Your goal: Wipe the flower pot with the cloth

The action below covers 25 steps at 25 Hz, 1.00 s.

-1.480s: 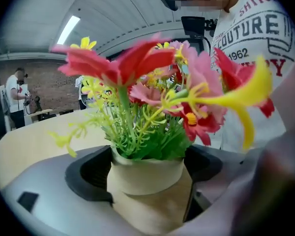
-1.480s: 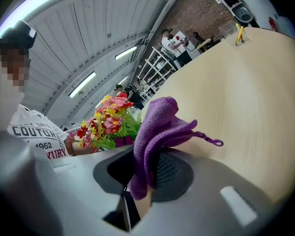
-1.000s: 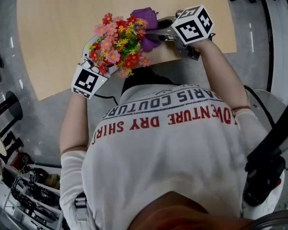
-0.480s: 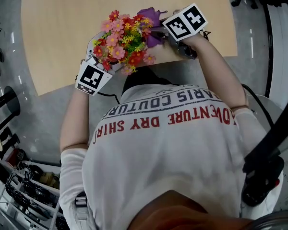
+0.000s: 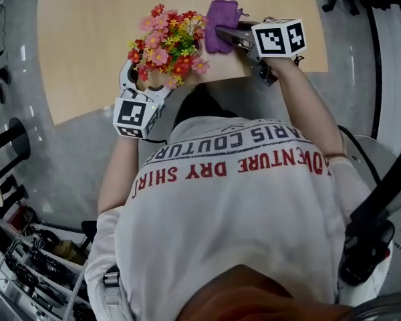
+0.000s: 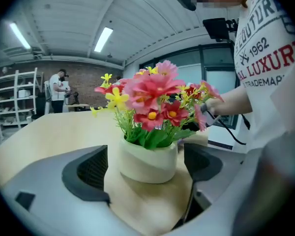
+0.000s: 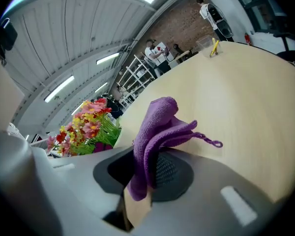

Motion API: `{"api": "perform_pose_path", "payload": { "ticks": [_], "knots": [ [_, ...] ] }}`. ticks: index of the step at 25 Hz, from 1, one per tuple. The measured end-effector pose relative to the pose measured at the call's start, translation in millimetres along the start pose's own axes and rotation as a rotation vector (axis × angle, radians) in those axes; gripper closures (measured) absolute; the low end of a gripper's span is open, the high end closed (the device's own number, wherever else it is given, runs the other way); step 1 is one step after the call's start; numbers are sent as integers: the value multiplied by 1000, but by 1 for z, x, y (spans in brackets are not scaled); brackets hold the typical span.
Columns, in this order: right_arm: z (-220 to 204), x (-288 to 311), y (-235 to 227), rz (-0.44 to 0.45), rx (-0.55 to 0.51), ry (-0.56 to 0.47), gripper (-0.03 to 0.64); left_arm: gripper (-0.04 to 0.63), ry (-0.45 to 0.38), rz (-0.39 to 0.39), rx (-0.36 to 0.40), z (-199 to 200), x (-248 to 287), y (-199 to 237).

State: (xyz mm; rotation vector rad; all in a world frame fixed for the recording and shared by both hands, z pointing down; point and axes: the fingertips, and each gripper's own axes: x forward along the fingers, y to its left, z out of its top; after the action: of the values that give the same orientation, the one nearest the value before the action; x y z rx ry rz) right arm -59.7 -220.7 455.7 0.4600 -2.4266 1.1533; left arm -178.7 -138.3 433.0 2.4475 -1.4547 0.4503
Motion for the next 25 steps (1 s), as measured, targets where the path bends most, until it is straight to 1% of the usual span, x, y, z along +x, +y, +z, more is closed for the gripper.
{"api": "perform_pose_path", "payload": {
  "ticks": [3, 7, 11, 14, 17, 20, 22, 25],
  "knots": [
    [-6, -15, -4, 2, 25, -41, 551, 124, 3, 109, -53, -10, 3, -6],
    [-16, -27, -7, -5, 40, -80, 552, 124, -15, 216, -99, -13, 17, -16],
    [-21, -36, -12, -19, 59, -124, 551, 124, -9, 340, -109, -12, 30, -16],
    [-24, -46, -14, -36, 57, -140, 552, 124, 1, 420, -82, -15, 37, -15],
    [-29, -53, -6, -27, 67, -147, 551, 124, 20, 451, -91, -17, 39, -17],
    [-39, -53, -5, -15, 75, -151, 552, 124, 26, 456, -85, -21, 43, -15],
    [-43, -52, -8, -9, 81, -151, 552, 127, 21, 439, -73, -22, 46, -14],
    [-44, -50, -10, -5, 83, -145, 551, 137, 26, 390, -54, -23, 47, -12]
  ]
}}
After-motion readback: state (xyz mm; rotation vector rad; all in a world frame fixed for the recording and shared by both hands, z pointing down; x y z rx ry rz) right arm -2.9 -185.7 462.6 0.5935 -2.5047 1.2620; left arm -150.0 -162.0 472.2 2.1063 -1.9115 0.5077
